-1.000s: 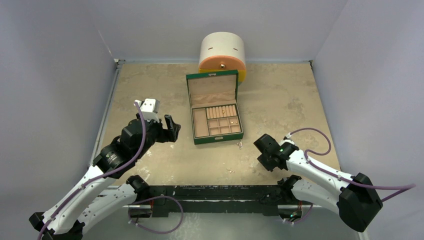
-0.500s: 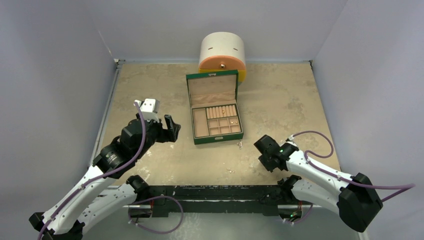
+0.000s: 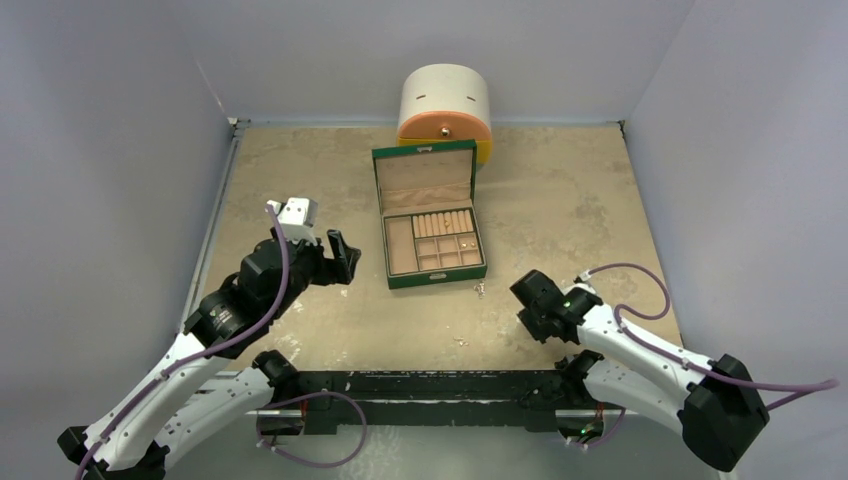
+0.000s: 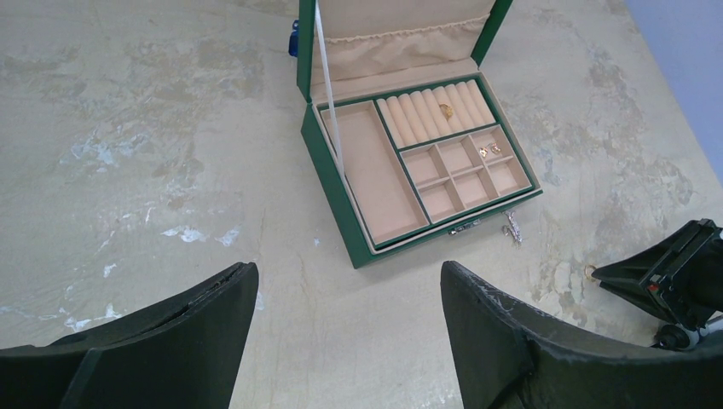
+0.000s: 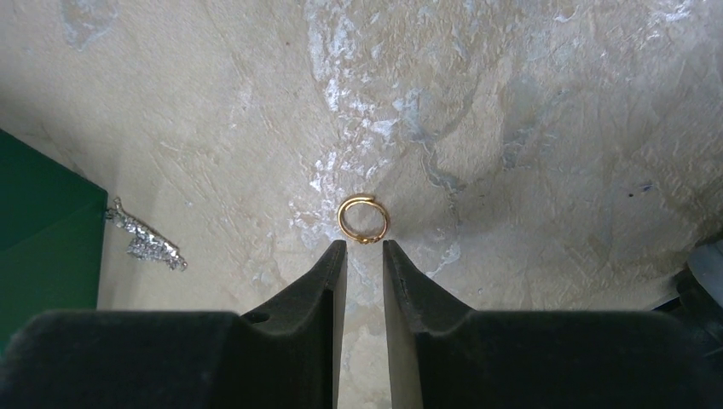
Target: Organize the mixed jewelry
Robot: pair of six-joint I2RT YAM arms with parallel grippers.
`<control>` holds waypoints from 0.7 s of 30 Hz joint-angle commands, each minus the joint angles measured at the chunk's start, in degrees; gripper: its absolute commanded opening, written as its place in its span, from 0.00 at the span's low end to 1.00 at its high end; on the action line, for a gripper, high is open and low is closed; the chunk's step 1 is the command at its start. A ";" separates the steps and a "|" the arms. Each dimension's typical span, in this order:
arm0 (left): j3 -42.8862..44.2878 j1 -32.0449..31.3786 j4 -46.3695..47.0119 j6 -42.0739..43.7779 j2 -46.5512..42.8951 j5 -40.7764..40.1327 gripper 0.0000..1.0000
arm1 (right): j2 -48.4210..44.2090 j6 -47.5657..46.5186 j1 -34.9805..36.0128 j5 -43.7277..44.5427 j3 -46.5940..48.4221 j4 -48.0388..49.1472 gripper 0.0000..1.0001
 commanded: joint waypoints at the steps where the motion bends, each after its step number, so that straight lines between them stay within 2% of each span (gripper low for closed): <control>1: 0.12 0.48 2.49 1.26 -0.53 0.44 0.78 | -2.09 2.60 -0.24 3.57 1.49 -3.54 0.24; 21: 0.17 0.49 2.49 1.25 -0.37 0.61 0.78 | 2.41 5.28 -0.20 4.12 1.12 -3.06 0.25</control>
